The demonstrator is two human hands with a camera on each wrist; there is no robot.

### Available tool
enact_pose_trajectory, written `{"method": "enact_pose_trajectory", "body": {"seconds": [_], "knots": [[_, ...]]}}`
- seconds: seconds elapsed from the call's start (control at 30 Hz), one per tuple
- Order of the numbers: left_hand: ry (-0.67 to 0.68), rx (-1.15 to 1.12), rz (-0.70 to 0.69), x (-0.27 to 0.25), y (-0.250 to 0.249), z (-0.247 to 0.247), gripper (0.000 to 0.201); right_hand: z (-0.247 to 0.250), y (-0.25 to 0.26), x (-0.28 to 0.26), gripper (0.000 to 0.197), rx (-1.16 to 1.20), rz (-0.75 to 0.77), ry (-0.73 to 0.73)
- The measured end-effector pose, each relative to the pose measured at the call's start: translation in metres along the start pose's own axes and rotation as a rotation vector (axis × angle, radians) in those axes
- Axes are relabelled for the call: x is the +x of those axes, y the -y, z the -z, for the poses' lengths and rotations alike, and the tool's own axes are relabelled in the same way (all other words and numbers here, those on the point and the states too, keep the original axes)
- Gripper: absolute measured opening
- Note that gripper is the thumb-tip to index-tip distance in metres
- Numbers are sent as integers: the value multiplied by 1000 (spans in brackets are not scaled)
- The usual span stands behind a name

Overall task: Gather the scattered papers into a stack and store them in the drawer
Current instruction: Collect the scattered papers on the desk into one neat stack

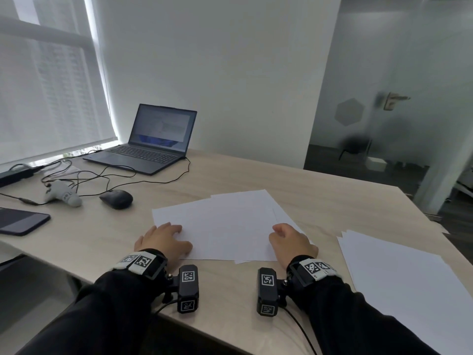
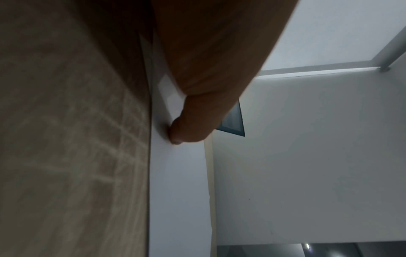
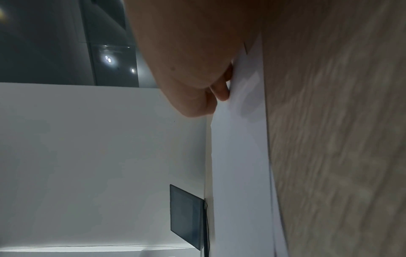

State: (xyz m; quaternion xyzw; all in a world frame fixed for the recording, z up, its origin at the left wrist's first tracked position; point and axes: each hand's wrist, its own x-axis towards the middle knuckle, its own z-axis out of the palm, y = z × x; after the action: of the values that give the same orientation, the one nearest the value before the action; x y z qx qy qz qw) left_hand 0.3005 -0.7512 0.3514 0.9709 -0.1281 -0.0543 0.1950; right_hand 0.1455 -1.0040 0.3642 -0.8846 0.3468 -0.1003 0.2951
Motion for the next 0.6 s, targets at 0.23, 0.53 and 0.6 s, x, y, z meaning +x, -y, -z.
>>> {"method": "enact_pose_trajectory", "body": {"seconds": [0.23, 0.53, 0.6], "knots": [[22, 42, 26, -29, -1, 3, 72, 11, -9, -27, 48, -108, -39, 32], [105, 153, 60, -97, -9, 12, 70, 28, -7, -91, 51, -98, -81, 163], [144, 137, 70, -109, -11, 15, 72, 33, -6, -102, 55, -83, -83, 187]]}}
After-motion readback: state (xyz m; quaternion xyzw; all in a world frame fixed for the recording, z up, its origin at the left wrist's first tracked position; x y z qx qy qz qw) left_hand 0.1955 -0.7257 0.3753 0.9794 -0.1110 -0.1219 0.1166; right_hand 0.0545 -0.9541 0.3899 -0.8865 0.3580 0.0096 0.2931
